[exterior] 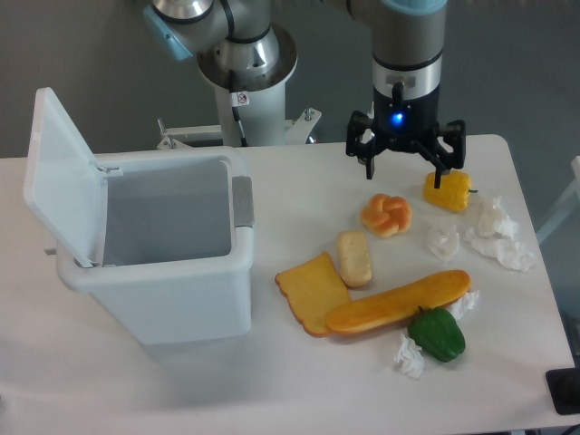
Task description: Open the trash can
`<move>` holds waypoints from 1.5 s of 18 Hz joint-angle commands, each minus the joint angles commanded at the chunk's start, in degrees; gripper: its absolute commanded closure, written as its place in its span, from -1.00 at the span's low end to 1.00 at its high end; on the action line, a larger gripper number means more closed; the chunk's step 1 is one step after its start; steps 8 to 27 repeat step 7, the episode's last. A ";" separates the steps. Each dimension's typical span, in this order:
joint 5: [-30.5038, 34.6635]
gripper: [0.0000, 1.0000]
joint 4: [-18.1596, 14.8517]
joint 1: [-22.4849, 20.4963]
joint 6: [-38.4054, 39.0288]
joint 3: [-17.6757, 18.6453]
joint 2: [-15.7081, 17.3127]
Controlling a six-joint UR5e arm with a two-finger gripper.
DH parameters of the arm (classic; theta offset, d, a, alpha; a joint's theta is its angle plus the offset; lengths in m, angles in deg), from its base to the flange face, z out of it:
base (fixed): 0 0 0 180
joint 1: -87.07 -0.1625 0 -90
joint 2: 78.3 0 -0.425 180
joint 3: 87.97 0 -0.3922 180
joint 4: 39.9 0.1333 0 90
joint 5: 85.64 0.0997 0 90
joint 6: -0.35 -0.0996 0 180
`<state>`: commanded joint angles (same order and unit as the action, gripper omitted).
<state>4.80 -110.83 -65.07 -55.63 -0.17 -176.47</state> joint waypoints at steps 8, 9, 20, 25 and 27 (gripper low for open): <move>-0.09 -1.00 -0.26 -0.88 -5.37 0.79 0.08; -0.09 -1.00 -0.26 -0.88 -5.37 0.79 0.08; -0.09 -1.00 -0.26 -0.88 -5.37 0.79 0.08; -0.09 -1.00 -0.26 -0.88 -5.37 0.79 0.08; -0.09 -1.00 -0.26 -0.88 -5.37 0.79 0.08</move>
